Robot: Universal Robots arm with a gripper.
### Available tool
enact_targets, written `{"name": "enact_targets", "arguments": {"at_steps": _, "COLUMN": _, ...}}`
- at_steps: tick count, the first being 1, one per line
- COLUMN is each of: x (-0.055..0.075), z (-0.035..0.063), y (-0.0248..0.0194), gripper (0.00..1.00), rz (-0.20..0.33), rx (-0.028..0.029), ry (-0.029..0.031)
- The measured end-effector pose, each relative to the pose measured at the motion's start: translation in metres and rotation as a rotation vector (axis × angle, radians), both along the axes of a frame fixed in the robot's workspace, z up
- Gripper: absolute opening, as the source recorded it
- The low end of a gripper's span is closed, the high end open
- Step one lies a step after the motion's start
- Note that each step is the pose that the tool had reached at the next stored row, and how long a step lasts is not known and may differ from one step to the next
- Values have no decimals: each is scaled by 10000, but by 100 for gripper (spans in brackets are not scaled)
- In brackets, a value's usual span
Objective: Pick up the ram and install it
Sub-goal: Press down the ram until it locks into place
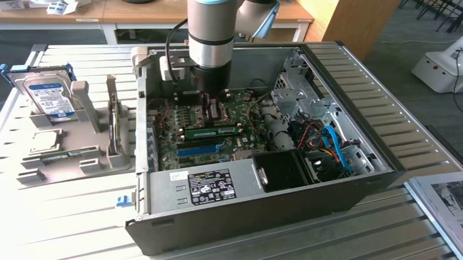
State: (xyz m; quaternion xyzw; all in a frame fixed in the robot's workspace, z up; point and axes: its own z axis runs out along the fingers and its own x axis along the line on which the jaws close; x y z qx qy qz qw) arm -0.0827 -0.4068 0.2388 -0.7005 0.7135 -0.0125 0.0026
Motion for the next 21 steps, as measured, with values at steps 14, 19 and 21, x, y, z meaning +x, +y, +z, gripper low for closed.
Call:
{"name": "enact_targets", "arguments": {"at_steps": 14, "x": 0, "z": -68, "y": 0, "gripper": 10, "rz": -1, "rx": 0, "ry": 0}}
{"name": "enact_targets", "arguments": {"at_steps": 19, "x": 0, "z": -74, "y": 0, "gripper": 10, "rz": -1, "rx": -1, "ry": 1}}
{"name": "enact_targets", "arguments": {"at_steps": 21, "x": 0, "z": -76, "y": 0, "gripper": 10, "rz": 0, "rx": -1, "ry": 0}}
